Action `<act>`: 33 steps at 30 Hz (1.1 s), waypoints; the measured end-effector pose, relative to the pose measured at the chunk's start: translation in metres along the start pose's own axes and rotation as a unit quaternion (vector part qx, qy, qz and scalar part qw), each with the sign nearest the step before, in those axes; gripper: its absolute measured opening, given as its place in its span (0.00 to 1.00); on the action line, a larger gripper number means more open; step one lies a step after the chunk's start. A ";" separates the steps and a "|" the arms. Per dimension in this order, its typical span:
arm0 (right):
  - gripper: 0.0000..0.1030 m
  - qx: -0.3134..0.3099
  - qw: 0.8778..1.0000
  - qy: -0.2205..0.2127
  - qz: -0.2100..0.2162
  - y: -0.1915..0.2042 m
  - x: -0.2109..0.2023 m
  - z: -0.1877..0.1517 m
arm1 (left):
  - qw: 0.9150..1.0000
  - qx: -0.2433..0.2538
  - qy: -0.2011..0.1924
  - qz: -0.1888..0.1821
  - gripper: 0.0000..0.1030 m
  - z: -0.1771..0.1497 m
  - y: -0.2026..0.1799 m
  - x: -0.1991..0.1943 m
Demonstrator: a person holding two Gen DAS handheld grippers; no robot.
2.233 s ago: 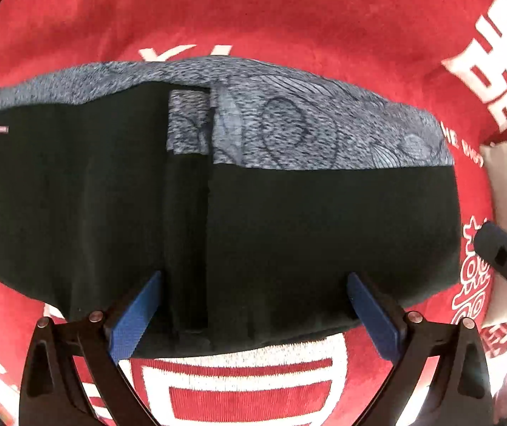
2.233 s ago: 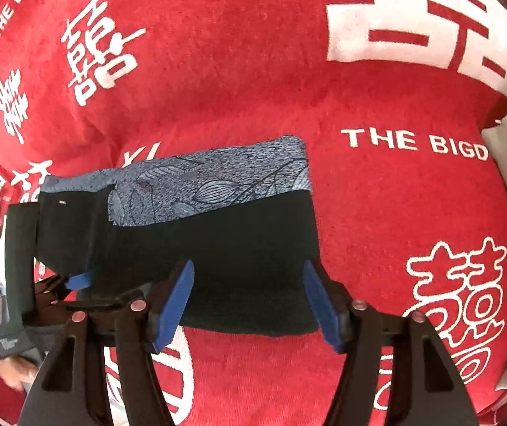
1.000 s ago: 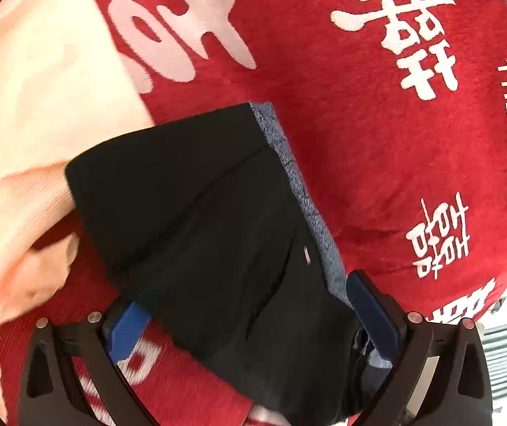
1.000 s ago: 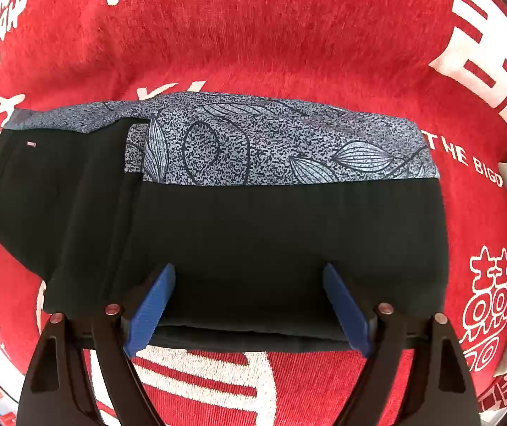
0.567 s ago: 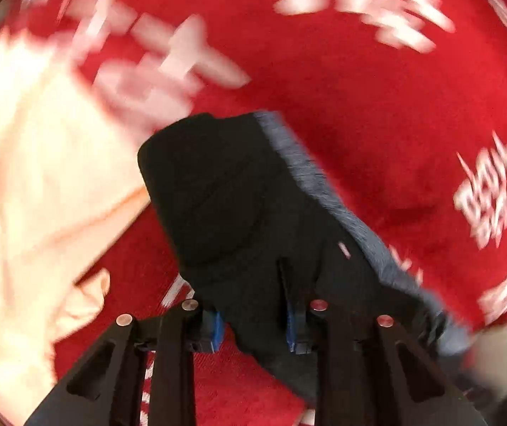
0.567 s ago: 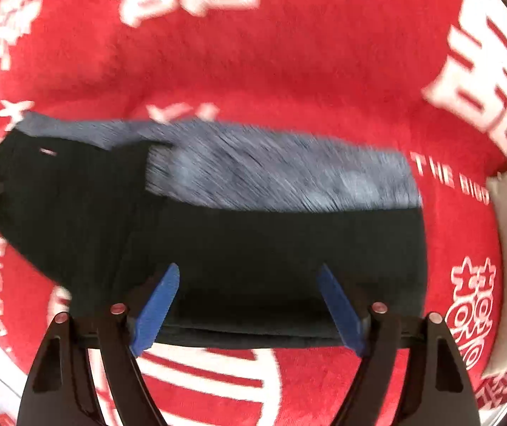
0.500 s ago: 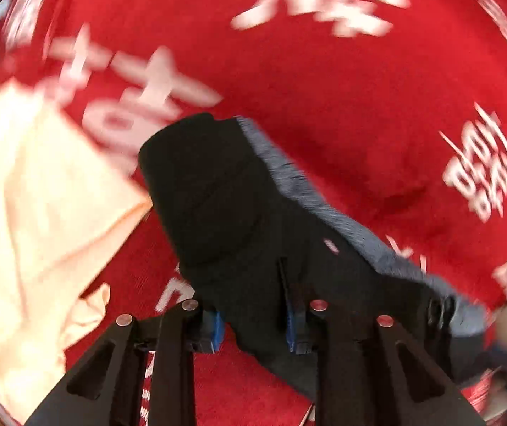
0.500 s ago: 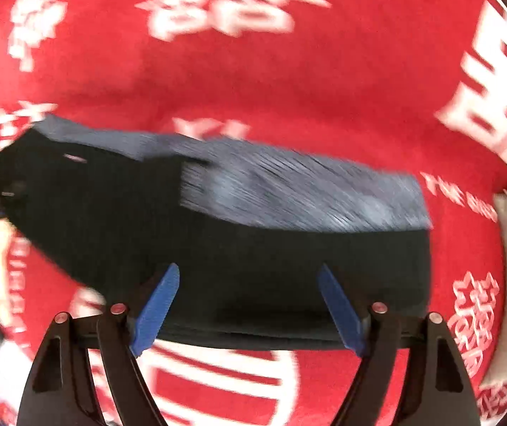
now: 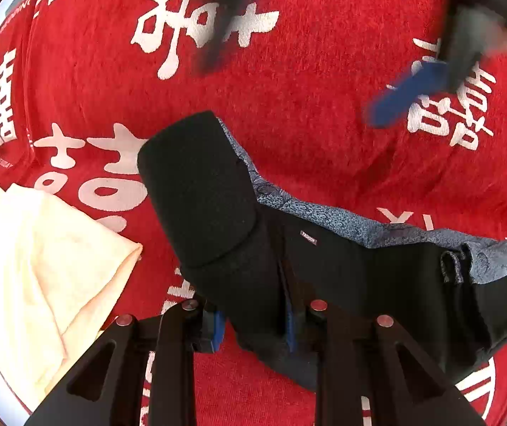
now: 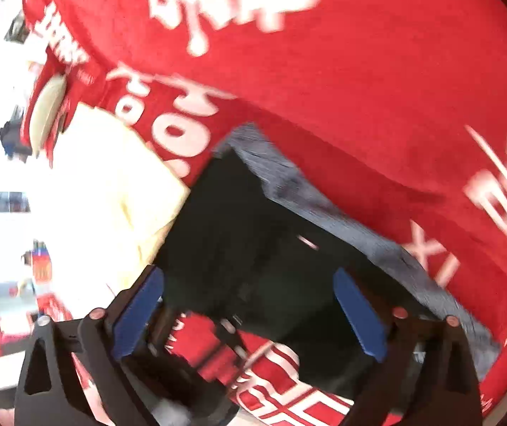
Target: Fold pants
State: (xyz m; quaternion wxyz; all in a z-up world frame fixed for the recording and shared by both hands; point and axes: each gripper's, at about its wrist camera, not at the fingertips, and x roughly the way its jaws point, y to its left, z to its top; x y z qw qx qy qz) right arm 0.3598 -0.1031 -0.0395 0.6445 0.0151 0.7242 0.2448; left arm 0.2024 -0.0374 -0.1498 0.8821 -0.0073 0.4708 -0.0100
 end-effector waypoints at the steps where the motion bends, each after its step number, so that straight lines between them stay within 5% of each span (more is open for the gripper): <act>1: 0.96 -0.007 1.000 0.014 -0.005 0.009 0.011 0.011 | 1.000 -0.001 -0.001 -0.001 0.26 0.000 0.001 0.000; 11: 0.94 -0.073 0.985 0.140 -0.073 0.050 0.101 0.052 | 1.000 0.012 -0.014 0.004 0.26 -0.004 -0.002 -0.002; 14: 0.33 -0.081 0.978 0.158 -0.106 0.047 0.111 0.049 | 1.000 0.013 -0.008 0.001 0.26 -0.002 -0.003 -0.001; 15: 0.29 -0.079 0.979 0.155 -0.108 0.043 0.109 0.048 | 1.000 0.015 -0.006 0.001 0.26 -0.001 -0.004 -0.001; 25: 0.18 -0.030 0.999 0.012 0.034 -0.017 -0.001 -0.006 | 0.994 0.087 -0.048 -0.043 0.26 0.016 -0.056 -0.052; 33: 0.17 0.062 0.981 -0.120 0.138 -0.121 -0.099 -0.123 | 0.976 0.178 -0.055 -0.112 0.26 0.011 -0.152 -0.100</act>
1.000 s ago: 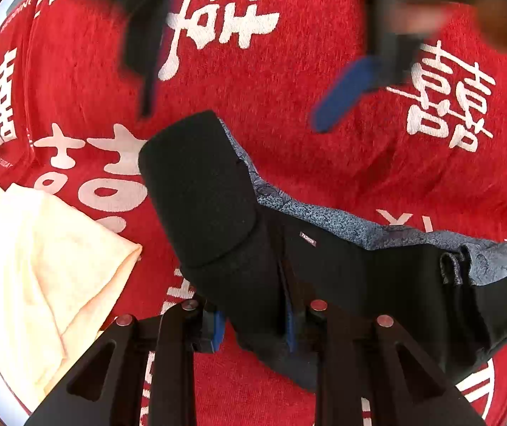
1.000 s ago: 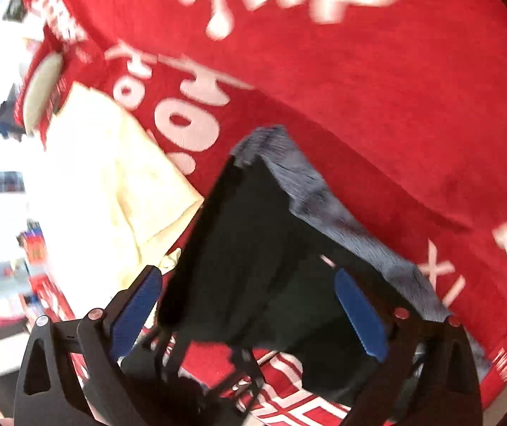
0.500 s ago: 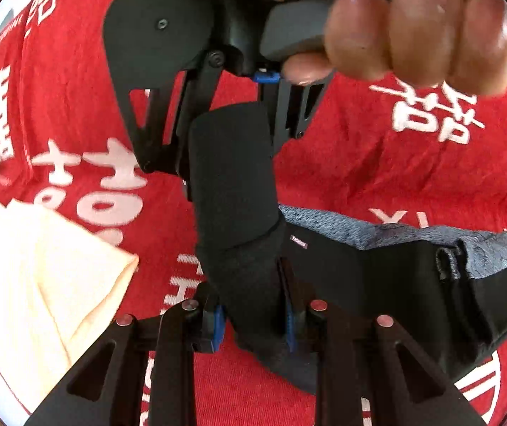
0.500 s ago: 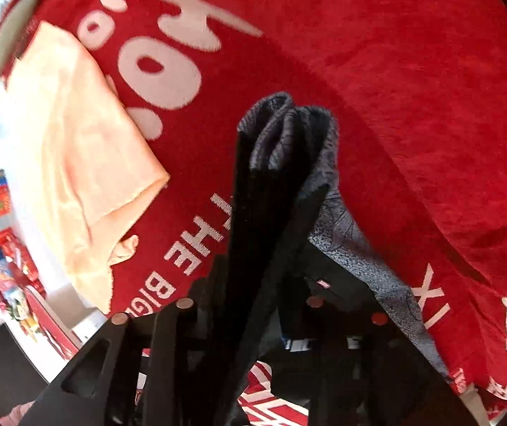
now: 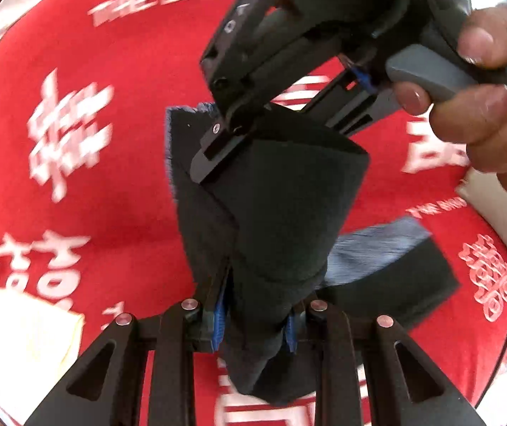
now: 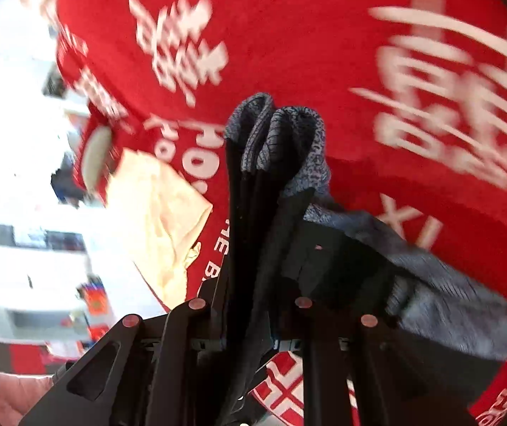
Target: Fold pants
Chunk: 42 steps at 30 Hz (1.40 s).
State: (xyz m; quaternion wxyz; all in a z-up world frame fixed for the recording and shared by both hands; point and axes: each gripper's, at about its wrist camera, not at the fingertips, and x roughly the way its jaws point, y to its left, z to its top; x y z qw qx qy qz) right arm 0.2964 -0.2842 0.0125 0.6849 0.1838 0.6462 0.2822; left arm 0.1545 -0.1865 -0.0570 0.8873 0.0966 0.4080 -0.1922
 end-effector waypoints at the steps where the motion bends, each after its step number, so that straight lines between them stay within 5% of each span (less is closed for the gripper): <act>1: 0.17 0.008 1.000 -0.015 0.006 -0.012 -0.017 -0.012 | 1.000 0.016 0.002 -0.011 0.26 0.003 -0.019 -0.001; 10: 0.17 0.082 0.994 -0.072 0.014 -0.136 -0.107 -0.119 | 0.991 0.110 0.060 -0.056 0.26 -0.004 -0.153 0.028; 22: 0.15 0.162 0.985 -0.056 0.001 -0.274 -0.077 -0.163 | 0.976 0.166 0.139 -0.022 0.26 -0.032 -0.240 0.101; 27: 0.17 0.174 0.983 -0.063 0.007 -0.284 -0.071 -0.177 | 0.973 0.175 0.152 -0.021 0.35 -0.032 -0.241 0.098; 30: 0.21 0.166 0.984 -0.065 -0.016 -0.282 -0.069 -0.179 | 0.972 0.162 0.166 -0.034 0.56 -0.029 -0.231 0.085; 35: 0.30 0.150 0.984 -0.049 -0.079 -0.270 -0.075 -0.179 | 0.977 0.113 0.169 -0.061 0.56 -0.020 -0.195 0.057; 42: 0.29 0.141 0.971 -0.058 -0.182 -0.239 -0.105 -0.193 | 0.982 -0.002 0.190 -0.008 0.56 -0.007 -0.114 0.064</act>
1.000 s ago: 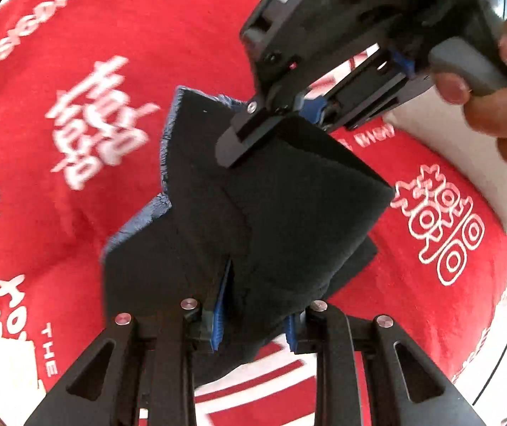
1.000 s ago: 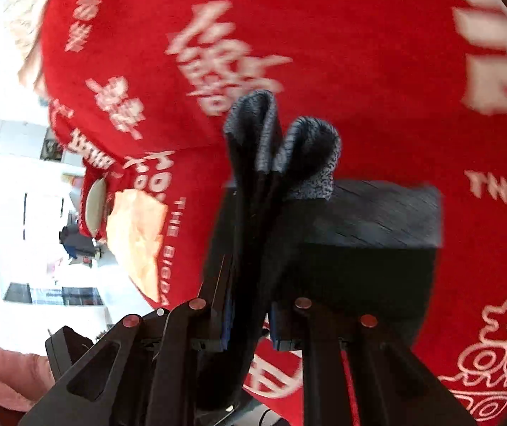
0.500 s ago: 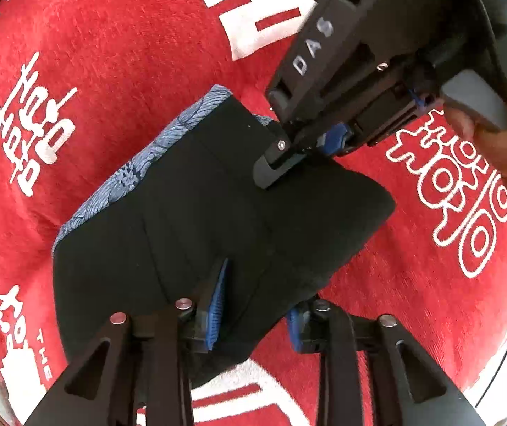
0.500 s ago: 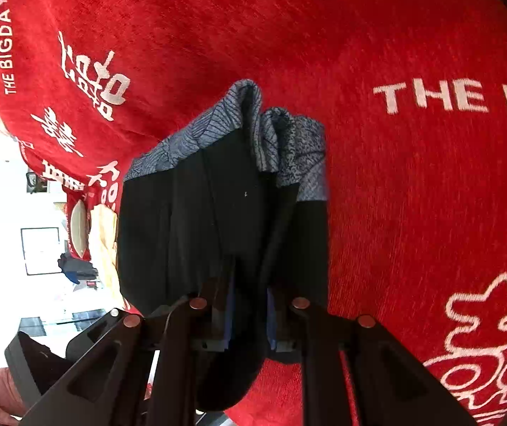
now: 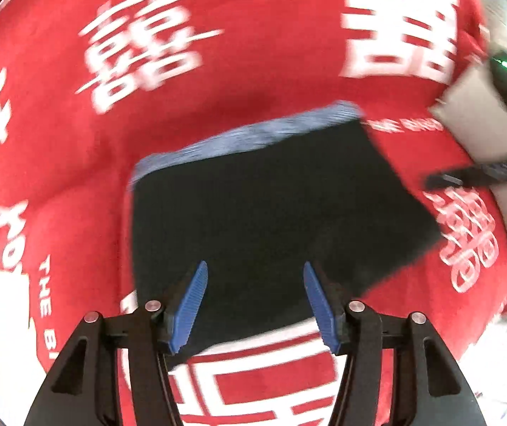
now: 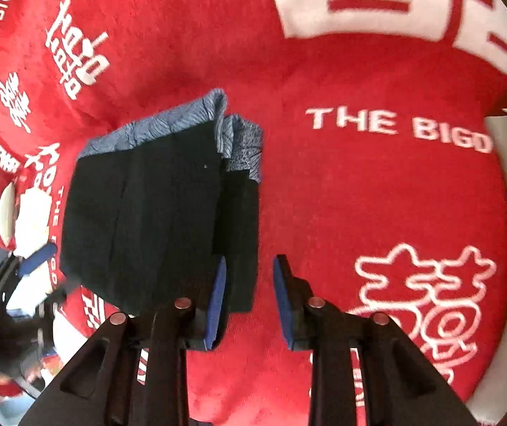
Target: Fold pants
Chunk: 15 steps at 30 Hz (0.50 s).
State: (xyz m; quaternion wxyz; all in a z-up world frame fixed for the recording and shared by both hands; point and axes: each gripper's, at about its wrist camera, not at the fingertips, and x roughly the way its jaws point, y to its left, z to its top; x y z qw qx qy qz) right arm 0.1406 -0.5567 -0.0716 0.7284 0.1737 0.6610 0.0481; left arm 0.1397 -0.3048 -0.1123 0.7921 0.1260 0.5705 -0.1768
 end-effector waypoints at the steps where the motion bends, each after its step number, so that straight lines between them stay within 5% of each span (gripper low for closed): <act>1: 0.29 0.001 1.000 -0.008 0.002 0.005 -0.007 -0.004 | 1.000 -0.020 0.008 0.003 0.56 0.001 0.013 0.007; 7: 0.27 -0.057 0.998 -0.015 0.006 0.051 -0.002 -0.022 | 0.996 -0.071 0.048 0.006 0.56 -0.015 0.035 0.040; 10: 0.27 -0.067 0.997 0.010 -0.028 0.053 0.024 -0.035 | 0.997 -0.069 0.040 -0.003 0.79 -0.020 0.028 0.039; 15: 0.27 -0.031 0.999 0.014 -0.032 0.042 0.035 -0.048 | 0.996 -0.079 0.034 0.002 0.81 -0.027 0.023 0.036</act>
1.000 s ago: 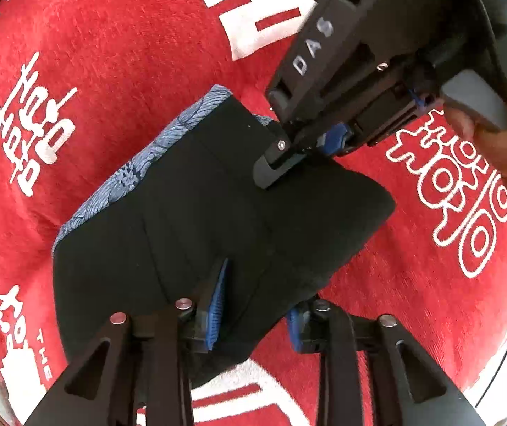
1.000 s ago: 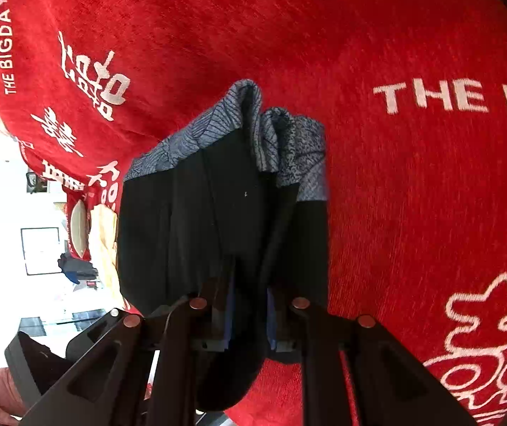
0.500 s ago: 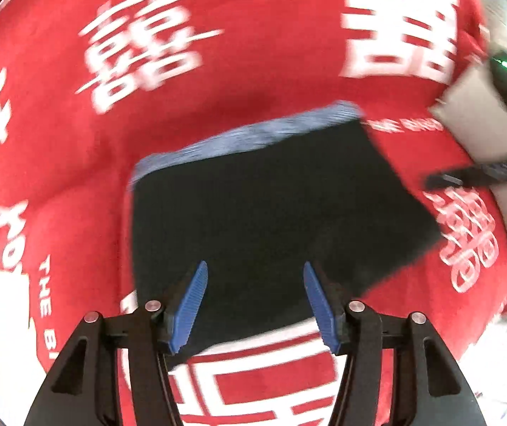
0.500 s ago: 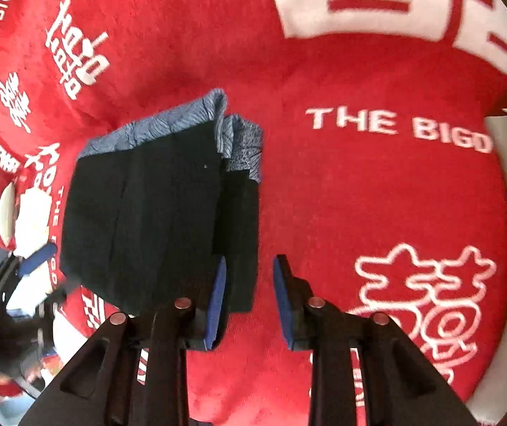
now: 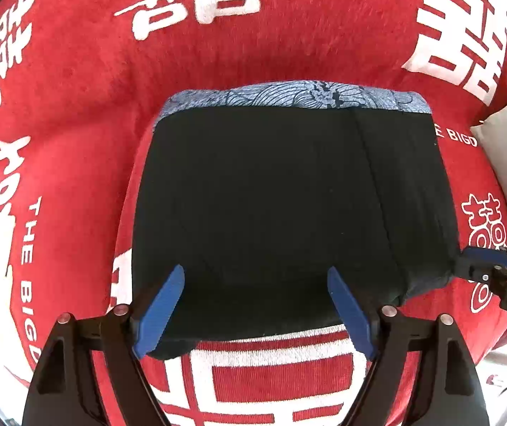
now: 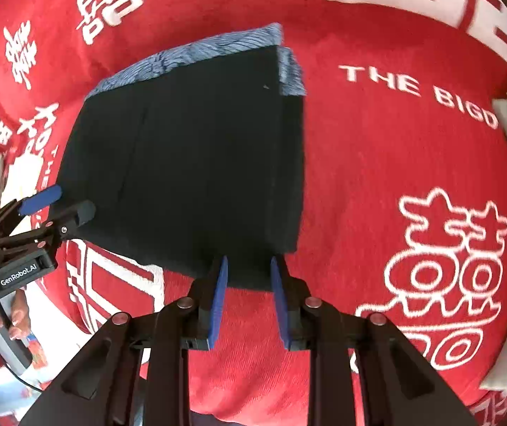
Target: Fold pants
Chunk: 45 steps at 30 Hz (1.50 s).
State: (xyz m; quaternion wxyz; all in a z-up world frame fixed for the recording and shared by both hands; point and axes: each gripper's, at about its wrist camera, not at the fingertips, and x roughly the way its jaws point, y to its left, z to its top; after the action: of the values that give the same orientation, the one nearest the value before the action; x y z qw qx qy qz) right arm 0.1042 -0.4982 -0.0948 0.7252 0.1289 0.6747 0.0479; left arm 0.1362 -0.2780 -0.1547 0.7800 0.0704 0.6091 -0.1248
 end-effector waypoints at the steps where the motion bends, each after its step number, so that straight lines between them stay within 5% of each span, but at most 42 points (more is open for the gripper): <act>1: 0.27 0.001 1.000 -0.001 0.000 -0.001 0.000 -0.001 | 1.000 -0.003 0.001 0.001 0.81 -0.001 0.000 0.001; 18: 0.38 -0.011 0.999 -0.008 -0.031 0.001 0.015 -0.015 | 0.998 -0.027 0.031 0.050 0.81 -0.004 0.013 -0.011; 21: 0.49 0.001 1.000 -0.003 -0.024 -0.005 0.009 -0.016 | 0.998 -0.035 0.030 0.050 0.81 -0.003 0.017 -0.010; 26: 0.52 0.022 1.000 -0.005 -0.014 -0.017 -0.005 -0.018 | 0.998 -0.036 0.027 0.039 0.81 0.000 0.016 -0.011; 34: 0.72 0.056 0.997 -0.025 0.053 -0.039 -0.028 -0.012 | 1.000 -0.016 0.022 0.002 0.81 0.015 0.018 -0.016; 39: 0.77 0.063 0.989 -0.038 0.128 -0.055 -0.028 0.007 | 0.997 -0.036 0.002 -0.063 0.81 0.043 0.053 -0.018; 45: 0.77 0.080 0.980 -0.014 0.183 -0.084 -0.001 0.037 | 0.988 -0.051 0.038 -0.141 0.81 0.075 0.107 0.020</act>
State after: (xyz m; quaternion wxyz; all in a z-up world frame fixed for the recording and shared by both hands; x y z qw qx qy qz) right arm 0.1321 -0.5838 -0.1124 0.7010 0.3083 0.6310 0.1240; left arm 0.2409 -0.1973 -0.1599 0.7332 -0.0518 0.6480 -0.1995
